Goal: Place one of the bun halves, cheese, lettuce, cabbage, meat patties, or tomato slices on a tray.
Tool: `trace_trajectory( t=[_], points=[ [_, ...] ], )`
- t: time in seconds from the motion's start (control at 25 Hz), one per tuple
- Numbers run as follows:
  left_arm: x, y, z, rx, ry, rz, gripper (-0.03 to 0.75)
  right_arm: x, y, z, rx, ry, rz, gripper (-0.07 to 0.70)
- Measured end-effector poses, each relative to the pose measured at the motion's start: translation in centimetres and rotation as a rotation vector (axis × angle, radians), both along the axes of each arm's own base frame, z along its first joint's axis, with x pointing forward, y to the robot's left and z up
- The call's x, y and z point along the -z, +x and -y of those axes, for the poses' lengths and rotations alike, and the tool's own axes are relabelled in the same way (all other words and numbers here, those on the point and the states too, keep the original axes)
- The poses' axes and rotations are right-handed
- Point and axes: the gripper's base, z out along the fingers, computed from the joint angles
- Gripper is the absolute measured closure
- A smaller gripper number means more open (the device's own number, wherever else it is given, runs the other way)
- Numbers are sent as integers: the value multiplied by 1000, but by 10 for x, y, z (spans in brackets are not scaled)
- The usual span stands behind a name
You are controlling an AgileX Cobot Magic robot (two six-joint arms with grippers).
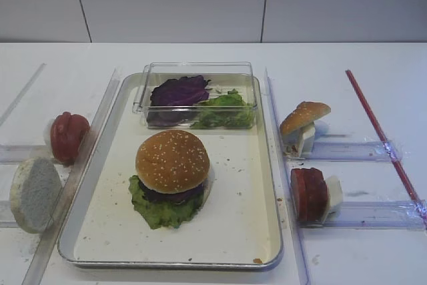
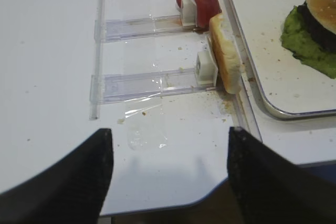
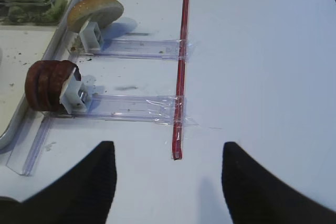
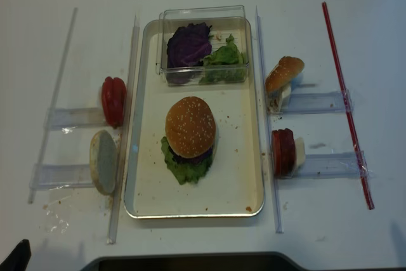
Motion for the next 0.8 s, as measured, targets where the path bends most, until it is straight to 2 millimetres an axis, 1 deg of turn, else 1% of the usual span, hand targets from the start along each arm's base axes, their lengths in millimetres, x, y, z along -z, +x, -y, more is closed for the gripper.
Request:
trace_trajectory(
  t=[0.8],
  points=[
    [0,0,0,0,0,0,287,0,0,0,0,0,0,174]
  ],
)
